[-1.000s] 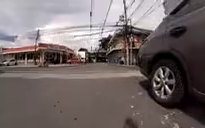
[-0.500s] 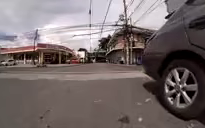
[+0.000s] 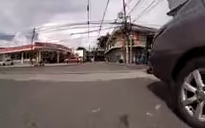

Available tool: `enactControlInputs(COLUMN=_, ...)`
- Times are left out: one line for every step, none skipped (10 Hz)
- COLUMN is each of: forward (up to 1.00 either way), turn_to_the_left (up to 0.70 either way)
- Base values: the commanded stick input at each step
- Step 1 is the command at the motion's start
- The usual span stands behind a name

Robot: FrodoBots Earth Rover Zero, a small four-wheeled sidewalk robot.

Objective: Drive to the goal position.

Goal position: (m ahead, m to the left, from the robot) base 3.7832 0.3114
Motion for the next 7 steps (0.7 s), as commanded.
enactControlInputs(forward=0.7, turn_to_the_left=0.0)
enactControlInputs(forward=0.7, turn_to_the_left=0.0)
enactControlInputs(forward=0.7, turn_to_the_left=0.0)
enactControlInputs(forward=0.7, turn_to_the_left=0.0)
enactControlInputs(forward=0.7, turn_to_the_left=0.0)
enactControlInputs(forward=0.7, turn_to_the_left=0.0)
enactControlInputs(forward=0.7, turn_to_the_left=0.0)
